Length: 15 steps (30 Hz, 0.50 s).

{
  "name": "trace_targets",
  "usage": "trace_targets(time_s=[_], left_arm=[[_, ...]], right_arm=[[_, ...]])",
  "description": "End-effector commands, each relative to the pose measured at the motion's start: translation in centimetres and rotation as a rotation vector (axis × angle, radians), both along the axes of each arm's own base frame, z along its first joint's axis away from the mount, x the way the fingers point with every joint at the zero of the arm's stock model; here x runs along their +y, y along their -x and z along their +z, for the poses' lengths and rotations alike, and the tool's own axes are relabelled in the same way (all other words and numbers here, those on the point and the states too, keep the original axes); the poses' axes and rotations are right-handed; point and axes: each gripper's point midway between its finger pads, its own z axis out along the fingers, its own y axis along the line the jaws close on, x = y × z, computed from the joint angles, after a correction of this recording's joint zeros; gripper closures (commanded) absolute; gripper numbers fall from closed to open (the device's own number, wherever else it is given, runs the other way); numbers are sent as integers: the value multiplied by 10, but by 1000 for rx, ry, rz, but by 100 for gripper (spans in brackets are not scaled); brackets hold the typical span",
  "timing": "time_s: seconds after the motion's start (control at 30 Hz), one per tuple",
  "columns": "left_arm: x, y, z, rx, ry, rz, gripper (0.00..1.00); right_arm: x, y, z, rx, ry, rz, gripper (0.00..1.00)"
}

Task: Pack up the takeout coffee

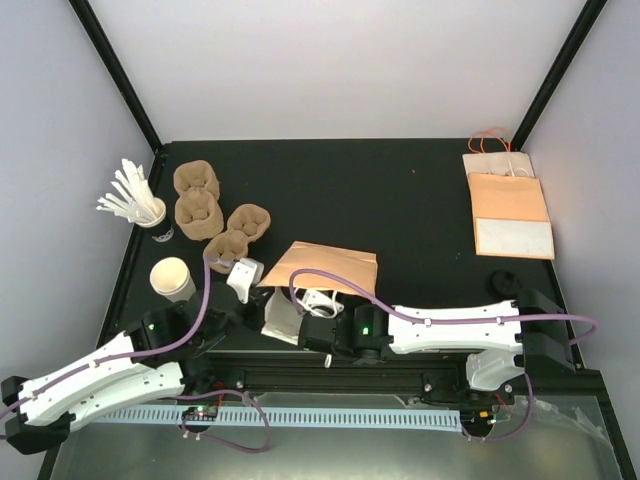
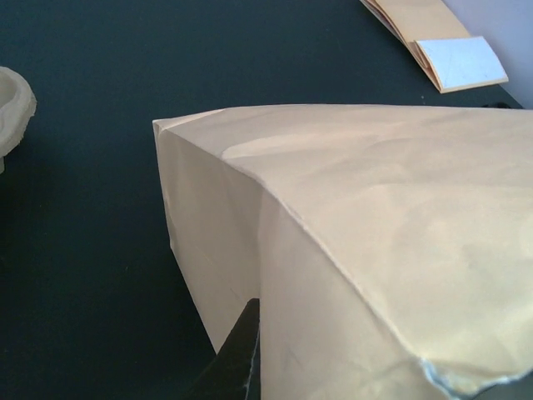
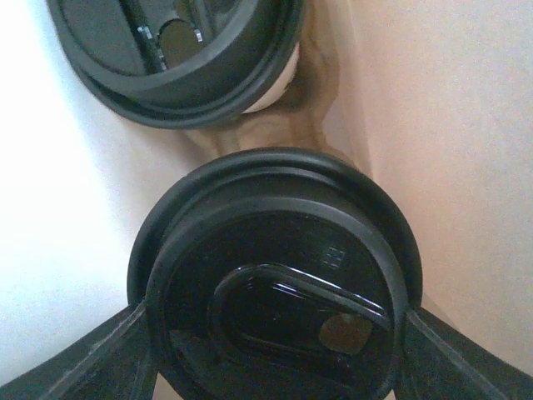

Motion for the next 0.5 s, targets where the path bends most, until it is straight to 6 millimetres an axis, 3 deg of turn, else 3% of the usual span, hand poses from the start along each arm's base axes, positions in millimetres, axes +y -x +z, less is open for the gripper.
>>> trace_targets(time_s=[0.0, 0.27, 0.47], left_arm=[[-5, 2, 13, -22, 29, -28, 98], [-11, 6, 11, -22, 57, -72, 99], [-8, 8, 14, -31, 69, -70, 98]], right_arm=[[-8, -15, 12, -100, -6, -50, 99], [1, -27, 14, -128, -38, -33, 99], [-5, -33, 5, -114, -7, -53, 99]])
